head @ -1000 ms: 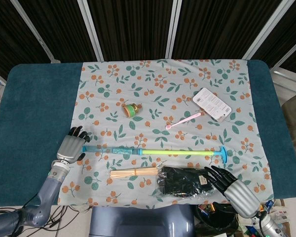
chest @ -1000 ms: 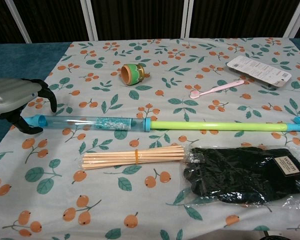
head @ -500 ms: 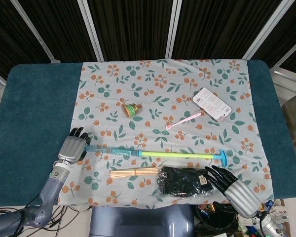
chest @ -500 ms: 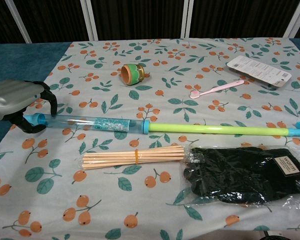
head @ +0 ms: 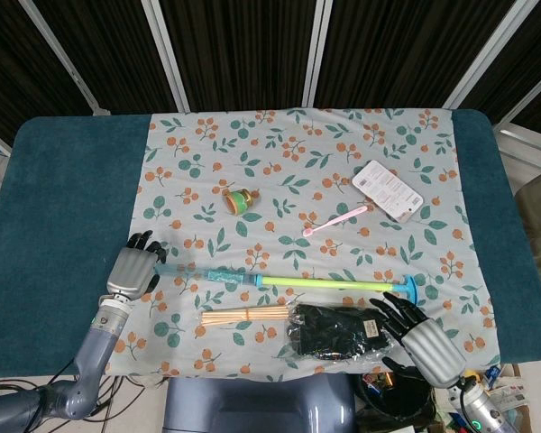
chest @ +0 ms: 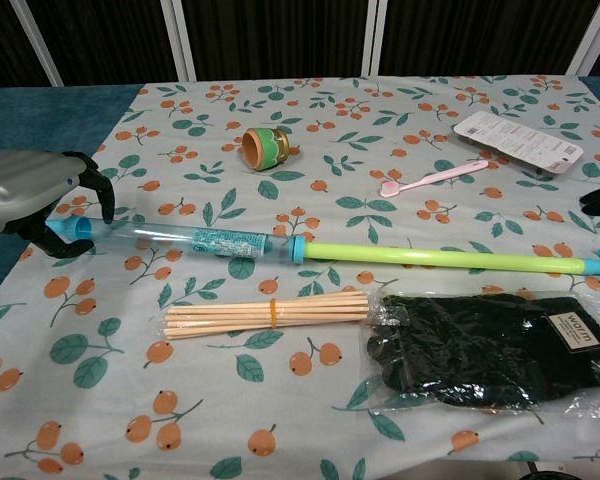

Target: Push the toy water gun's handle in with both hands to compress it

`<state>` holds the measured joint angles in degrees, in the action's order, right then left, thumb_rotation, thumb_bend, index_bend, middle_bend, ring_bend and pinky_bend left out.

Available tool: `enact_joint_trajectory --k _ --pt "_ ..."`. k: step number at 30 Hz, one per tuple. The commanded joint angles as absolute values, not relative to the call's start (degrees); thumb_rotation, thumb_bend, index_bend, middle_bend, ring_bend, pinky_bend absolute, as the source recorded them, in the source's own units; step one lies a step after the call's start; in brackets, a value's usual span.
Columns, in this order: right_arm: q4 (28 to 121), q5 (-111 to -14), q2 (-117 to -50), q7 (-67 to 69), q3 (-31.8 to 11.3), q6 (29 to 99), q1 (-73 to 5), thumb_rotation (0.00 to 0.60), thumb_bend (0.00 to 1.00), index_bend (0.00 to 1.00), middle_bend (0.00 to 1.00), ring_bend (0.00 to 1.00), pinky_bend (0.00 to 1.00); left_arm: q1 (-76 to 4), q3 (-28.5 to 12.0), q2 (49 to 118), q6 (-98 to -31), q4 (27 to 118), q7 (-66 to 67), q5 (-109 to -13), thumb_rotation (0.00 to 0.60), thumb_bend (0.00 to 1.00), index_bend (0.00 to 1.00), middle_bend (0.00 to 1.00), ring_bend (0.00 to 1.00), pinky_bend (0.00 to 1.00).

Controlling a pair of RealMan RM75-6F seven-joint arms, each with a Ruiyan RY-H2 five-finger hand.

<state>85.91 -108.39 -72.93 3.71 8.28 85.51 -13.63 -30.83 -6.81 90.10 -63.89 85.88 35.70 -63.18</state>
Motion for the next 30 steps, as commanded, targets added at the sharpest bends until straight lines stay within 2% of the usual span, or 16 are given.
enact_joint_trajectory --k 1,7,14,20,30 --pt "91.24 -102.73 -73.85 -2.6 4.7 78.48 -16.21 0.6 0.13 0.15 0.09 0.02 0.15 -30.9 -7.2 90.01 -64.97 87.79 37.07 -62.32 0.6 0.43 0.57 0.31 0.08 0.14" --pt "94.11 -95.19 -76.65 -9.73 -0.44 71.07 -19.73 0.6 0.15 0.16 0.1 0.02 0.15 -31.12 -7.47 89.5 -65.79 90.4 39.05 -60.62 0.6 0.43 0.57 0.31 0.08 0.14" --pt "95.04 -87.87 -79.51 -15.41 -5.7 66.56 -23.14 0.6 0.17 0.21 0.11 0.03 0.15 -31.24 -7.78 88.69 -66.85 92.16 40.22 -59.19 0.6 0.43 0.57 0.31 0.08 0.14" --pt "96.9 -77.07 -81.1 -22.9 -9.18 62.73 -24.9 0.6 0.18 0.25 0.12 0.03 0.15 -31.21 -8.03 88.52 -68.4 93.62 41.6 -58.08 0.6 0.43 0.57 0.31 0.08 0.14" --pt "96.1 -66.14 -83.63 -32.01 -9.88 62.86 -26.03 0.6 0.19 0.3 0.12 0.03 0.15 -30.92 -8.07 87.47 -70.38 95.49 41.93 -57.54 0.6 0.43 0.58 0.31 0.08 0.14"
